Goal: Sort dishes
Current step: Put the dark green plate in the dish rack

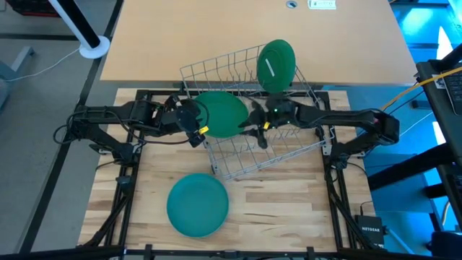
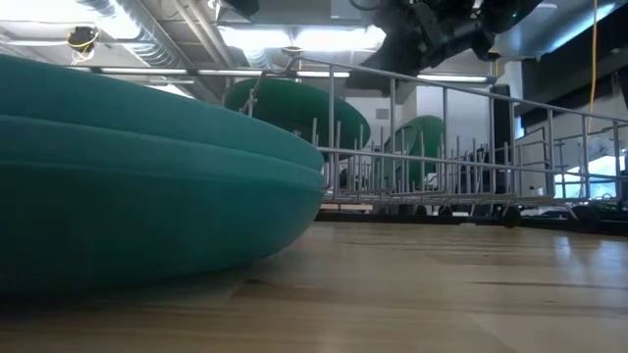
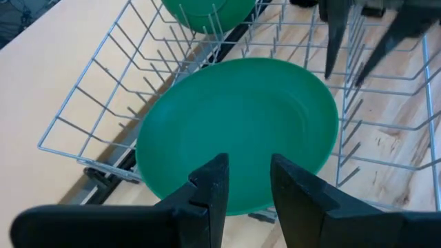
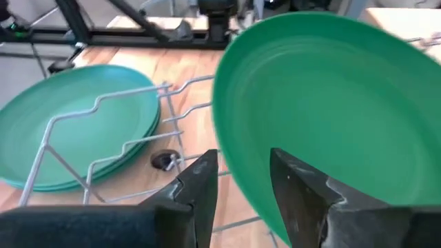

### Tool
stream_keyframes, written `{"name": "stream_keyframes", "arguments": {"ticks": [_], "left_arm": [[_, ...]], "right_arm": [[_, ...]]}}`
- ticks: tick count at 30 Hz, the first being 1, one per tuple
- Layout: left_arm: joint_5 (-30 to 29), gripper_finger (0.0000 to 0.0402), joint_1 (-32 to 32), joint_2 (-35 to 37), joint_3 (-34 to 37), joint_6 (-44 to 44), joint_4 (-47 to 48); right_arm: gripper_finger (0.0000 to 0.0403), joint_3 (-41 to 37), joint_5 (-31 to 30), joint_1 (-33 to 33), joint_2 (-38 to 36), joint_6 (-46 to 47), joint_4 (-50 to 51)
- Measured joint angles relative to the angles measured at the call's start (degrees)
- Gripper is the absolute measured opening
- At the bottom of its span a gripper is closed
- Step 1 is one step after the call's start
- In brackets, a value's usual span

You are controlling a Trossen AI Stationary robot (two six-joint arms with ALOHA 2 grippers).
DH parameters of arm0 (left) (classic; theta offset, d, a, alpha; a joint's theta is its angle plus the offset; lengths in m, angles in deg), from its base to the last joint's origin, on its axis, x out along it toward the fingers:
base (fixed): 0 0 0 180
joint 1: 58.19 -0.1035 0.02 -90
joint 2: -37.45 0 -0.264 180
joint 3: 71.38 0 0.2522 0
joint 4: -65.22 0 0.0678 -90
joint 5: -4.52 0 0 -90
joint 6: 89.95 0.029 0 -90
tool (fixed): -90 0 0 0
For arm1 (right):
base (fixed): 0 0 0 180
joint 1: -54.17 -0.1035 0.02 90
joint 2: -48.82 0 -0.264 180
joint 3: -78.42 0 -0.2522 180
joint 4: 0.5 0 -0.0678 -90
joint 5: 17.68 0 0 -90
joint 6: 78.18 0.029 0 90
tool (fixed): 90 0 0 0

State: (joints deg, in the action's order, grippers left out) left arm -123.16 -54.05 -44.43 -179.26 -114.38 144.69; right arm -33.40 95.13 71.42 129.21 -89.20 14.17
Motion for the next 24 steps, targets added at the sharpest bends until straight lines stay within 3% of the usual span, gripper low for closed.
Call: {"name": "stream_keyframes", "arguments": {"ticks": [12,24], "left_arm": [[0.0,0.0100,0.0,0.0,0.0,-0.7,0.0],[0.0,0.0100,0.0,0.0,0.0,-0.7,-0.1]], "right_arm": [[0.0138,0.0,-6.5,-1.5,3.9,-4.4,-0.6],[0.0138,0.1,-7.0,-1.5,6.7,-4.4,0.0]]}}
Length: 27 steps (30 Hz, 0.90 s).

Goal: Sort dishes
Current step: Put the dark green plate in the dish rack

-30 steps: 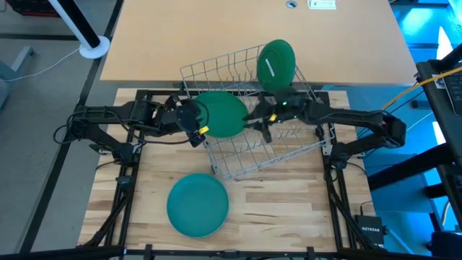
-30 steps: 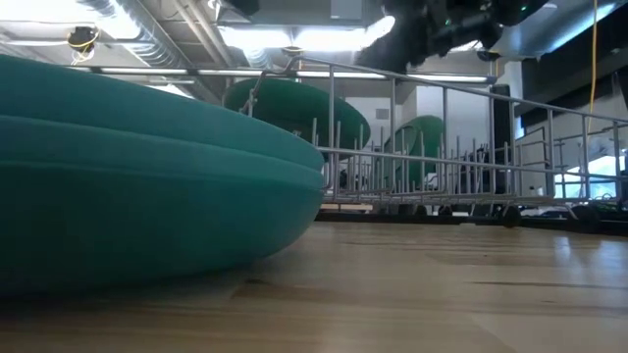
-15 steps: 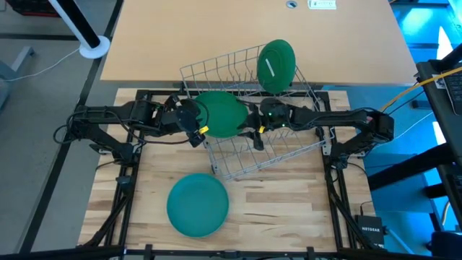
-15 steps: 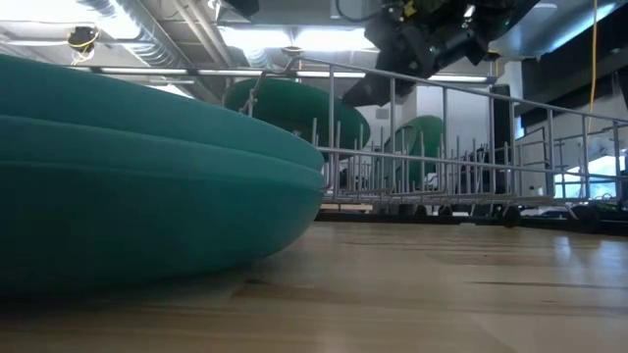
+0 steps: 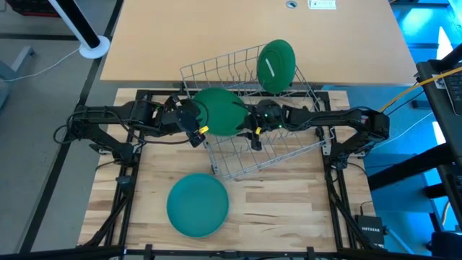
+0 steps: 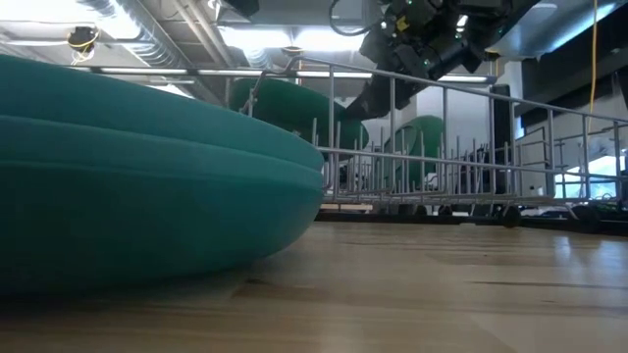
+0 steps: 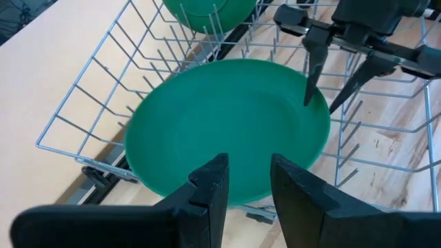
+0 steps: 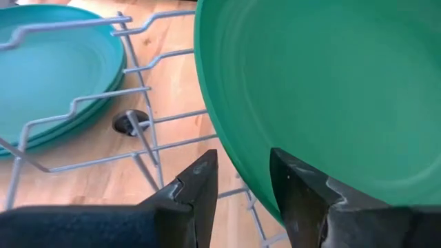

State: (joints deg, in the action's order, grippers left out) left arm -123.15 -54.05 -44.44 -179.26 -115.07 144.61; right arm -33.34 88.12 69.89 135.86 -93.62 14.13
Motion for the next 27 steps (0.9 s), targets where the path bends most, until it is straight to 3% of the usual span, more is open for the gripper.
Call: {"name": "stream_keyframes", "arguments": {"ticks": [7,14,27], "left_arm": [[0.0,0.0100,0.0,0.0,0.0,0.0,0.0],[0.0,0.0100,0.0,0.0,0.0,0.0,0.0],[0.0,0.0100,0.0,0.0,0.0,0.0,0.0]], "right_arm": [[0.0121,0.0,-2.6,0.0,0.0,0.0,-0.2],[0.0016,0.1,-2.2,0.1,0.0,1.1,-1.9],[0.0010,7.1,0.6,0.0,0.1,2.5,-1.3]]}}
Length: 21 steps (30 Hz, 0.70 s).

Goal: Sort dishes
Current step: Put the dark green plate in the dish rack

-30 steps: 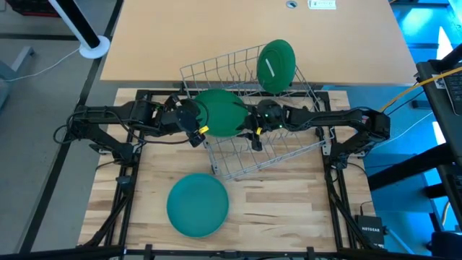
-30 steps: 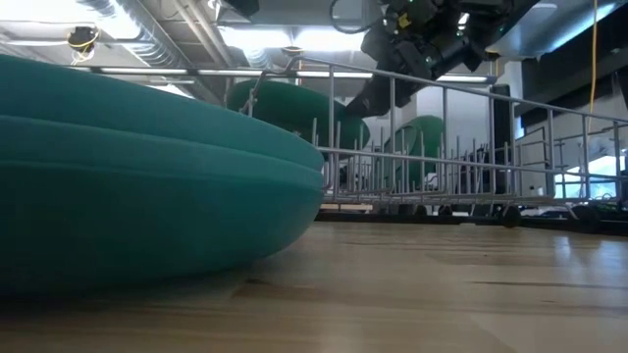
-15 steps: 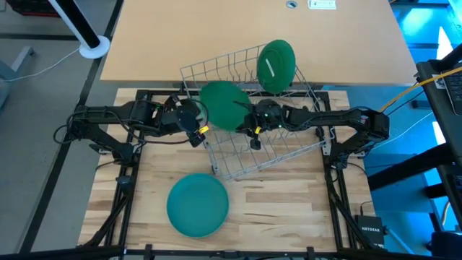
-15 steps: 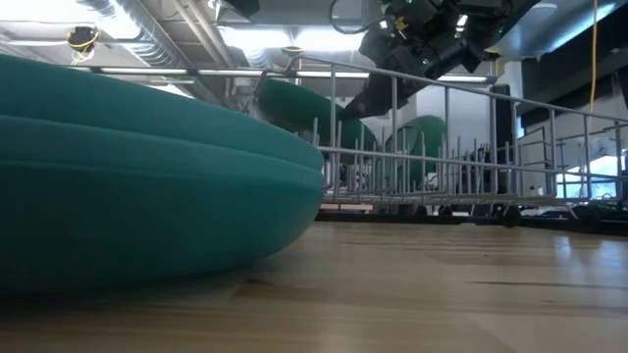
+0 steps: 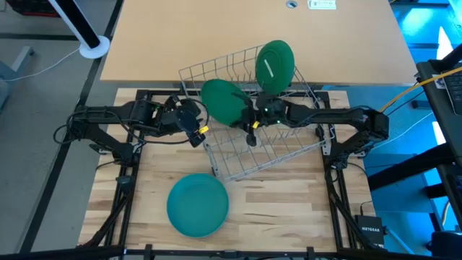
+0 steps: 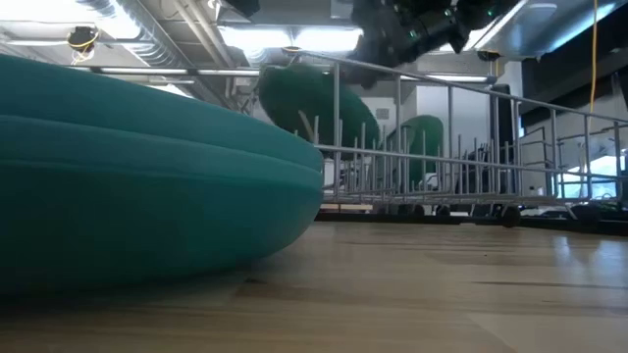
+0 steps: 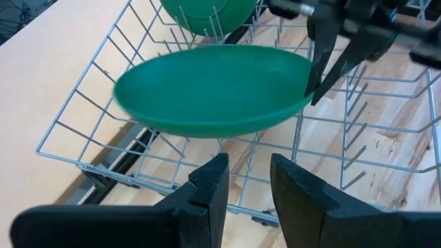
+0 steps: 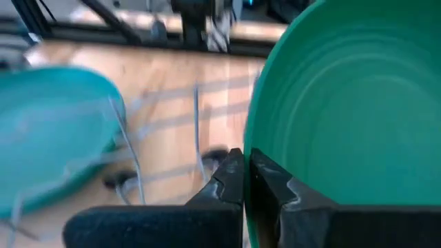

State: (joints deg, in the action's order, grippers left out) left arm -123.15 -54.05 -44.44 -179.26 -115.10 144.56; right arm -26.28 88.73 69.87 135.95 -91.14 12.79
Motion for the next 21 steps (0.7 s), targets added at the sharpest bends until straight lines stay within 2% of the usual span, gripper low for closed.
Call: {"name": "stream_keyframes", "arguments": {"ticks": [7,11,21], "left_arm": [[0.0,0.0100,0.0,0.0,0.0,-0.5,0.0],[0.0,0.0100,0.0,0.0,0.0,-3.1,0.0],[0.0,0.0100,0.0,0.0,0.0,-7.7,0.5]], "right_arm": [[0.0010,10.4,3.8,0.1,0.0,3.4,3.4],[0.0010,17.8,4.0,1.2,0.0,6.1,9.1],[0.0010,36.6,4.3,11.4,-0.1,17.2,23.7]]}}
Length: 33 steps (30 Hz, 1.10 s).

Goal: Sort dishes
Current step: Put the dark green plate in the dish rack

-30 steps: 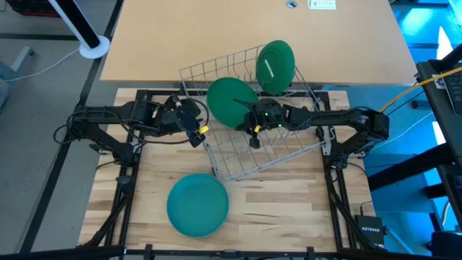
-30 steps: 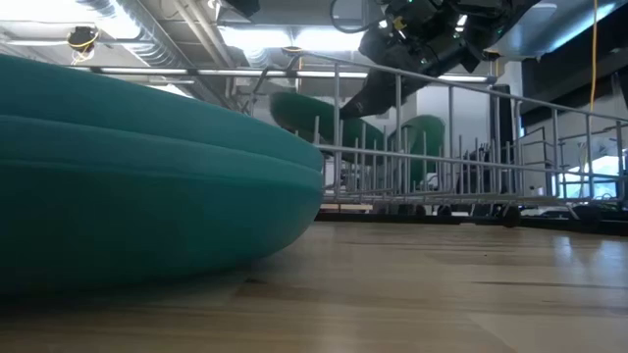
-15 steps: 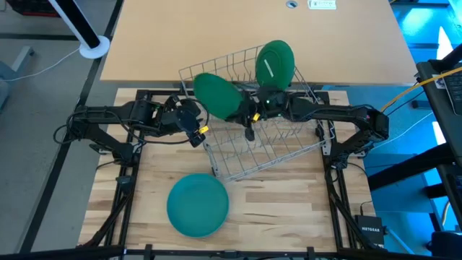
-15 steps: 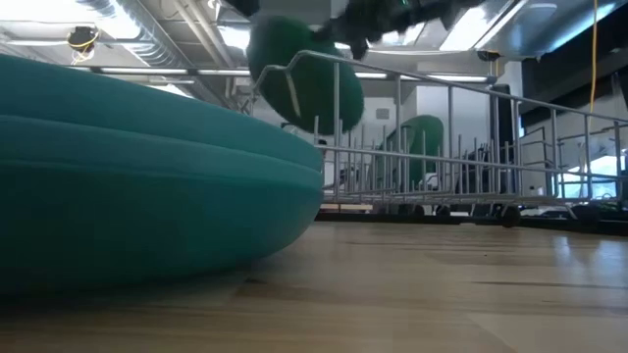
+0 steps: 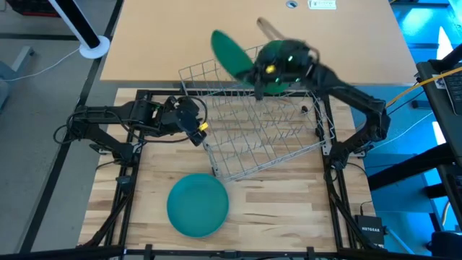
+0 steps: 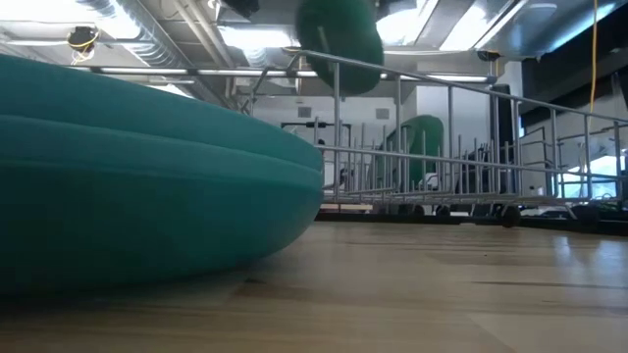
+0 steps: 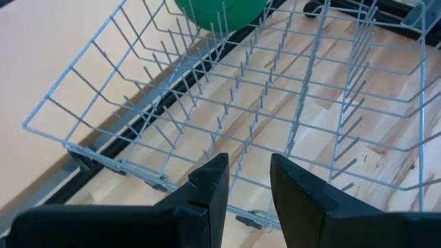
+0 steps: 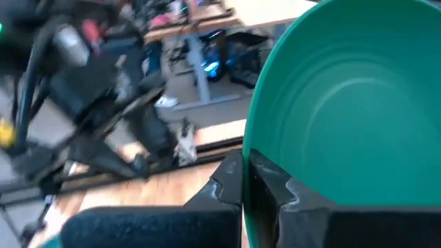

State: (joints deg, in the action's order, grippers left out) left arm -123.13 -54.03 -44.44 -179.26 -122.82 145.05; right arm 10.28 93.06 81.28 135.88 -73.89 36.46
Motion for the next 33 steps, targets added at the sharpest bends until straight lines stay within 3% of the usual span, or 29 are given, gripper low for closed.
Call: {"name": "stream_keyframes", "arguments": {"ticks": [7,13,23,33], "left_arm": [[0.0,0.0100,0.0,0.0,0.0,-4.4,3.2],[0.0,0.0100,0.5,0.0,0.0,-5.7,4.1],[0.0,0.0100,2.0,0.0,0.0,-5.7,4.1],[0.0,0.0100,2.2,0.0,0.0,-6.1,4.1]], "right_arm": [[0.0010,3.4,13.8,11.2,-0.1,15.8,-0.5],[0.0009,-0.6,17.6,16.8,-0.1,22.5,-2.0],[0.0009,-12.2,24.2,17.9,0.2,40.0,-27.6],[0.0009,-22.4,24.0,17.9,0.2,42.8,-35.8]]}}
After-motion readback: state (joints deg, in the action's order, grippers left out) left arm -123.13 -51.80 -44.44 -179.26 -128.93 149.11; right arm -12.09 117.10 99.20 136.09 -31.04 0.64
